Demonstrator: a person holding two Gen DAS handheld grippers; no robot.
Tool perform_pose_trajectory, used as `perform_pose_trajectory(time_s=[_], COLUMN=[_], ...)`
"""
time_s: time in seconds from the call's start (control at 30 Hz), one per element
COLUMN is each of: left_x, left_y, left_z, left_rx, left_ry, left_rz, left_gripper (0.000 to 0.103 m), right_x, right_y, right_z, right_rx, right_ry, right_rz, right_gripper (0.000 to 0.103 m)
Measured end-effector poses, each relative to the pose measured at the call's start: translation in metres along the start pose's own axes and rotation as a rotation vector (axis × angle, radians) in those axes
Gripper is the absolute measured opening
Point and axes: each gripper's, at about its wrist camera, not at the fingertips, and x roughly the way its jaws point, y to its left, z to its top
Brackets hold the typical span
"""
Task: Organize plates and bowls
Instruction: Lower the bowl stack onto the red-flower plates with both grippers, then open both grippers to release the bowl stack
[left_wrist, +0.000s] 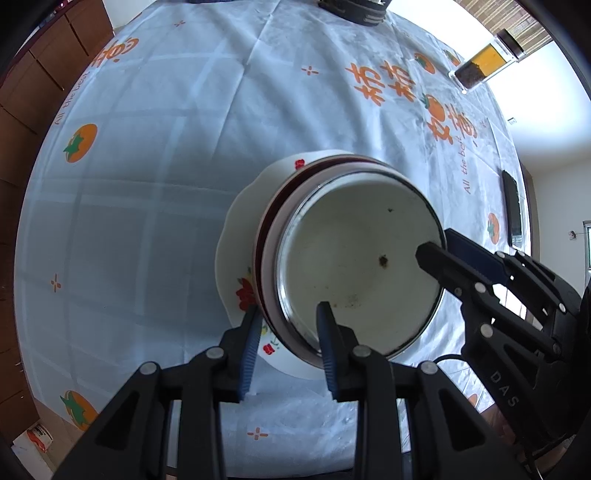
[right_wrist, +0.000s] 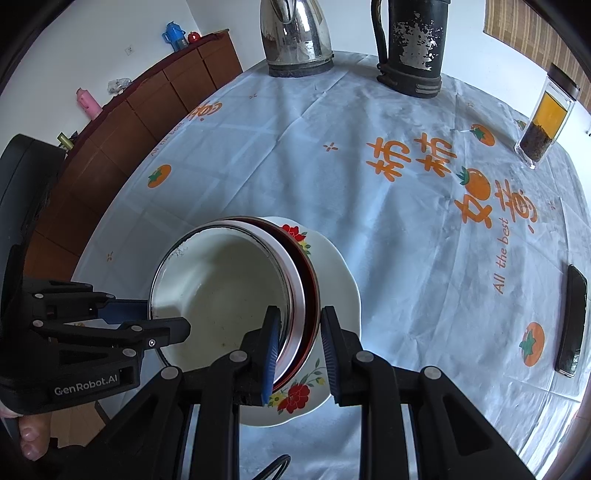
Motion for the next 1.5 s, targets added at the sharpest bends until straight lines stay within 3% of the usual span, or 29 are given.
perform_pose_trajectory(time_s=[0.67, 0.73, 0.8, 1.03, 1.27, 1.43, 1.5], left_x=[-0.005, -0.006, -0.006, -0.016, -0.043, -0.08, -0.096], left_y=[0.002, 0.003, 0.003, -0.002, -0.016, -0.032, -0.039], left_z=[-0.001, -0.001, -0.002, -0.011, -0.03, -0.051, -0.058], left_rx=[-0.004, -0.007, -0.008, 0.008, 0.048, 0.102, 0.123], left_ry=[-0.059, -0.063, -0.069, -0.106, -0.204, -0.369, -0.443], left_rz=[-0.005, 0.009, 0.016, 0.04, 0.042, 0.069, 0.076], left_gripper=[0.034, 0.04, 0.043, 0.046, 0.048, 0.054, 0.059], right_x=[0.0, 0.003, 0.007, -0.004, -0.054, -0.1, -0.119], right_y=[0.003, 0.003, 0.005, 0.007, 0.01, 0.016, 0.02], right_z=[-0.007, -0.008, -0.01, -0.018, -0.03, -0.047, -0.056], right_rx=[-0.009, -0.011, -0.021, -0.023, -0.022, -0.032, -0.042], right_ry=[-0.033, -0.023, -0.007, -0.037, -0.177, -0.332, -0.409], right_rz=[-0.02, -0.017, -0.026, -0.035, -0.063, -0.113, -0.147], right_gripper=[0.026, 0.033, 0.048, 0.048, 0.048, 0.049, 0.056])
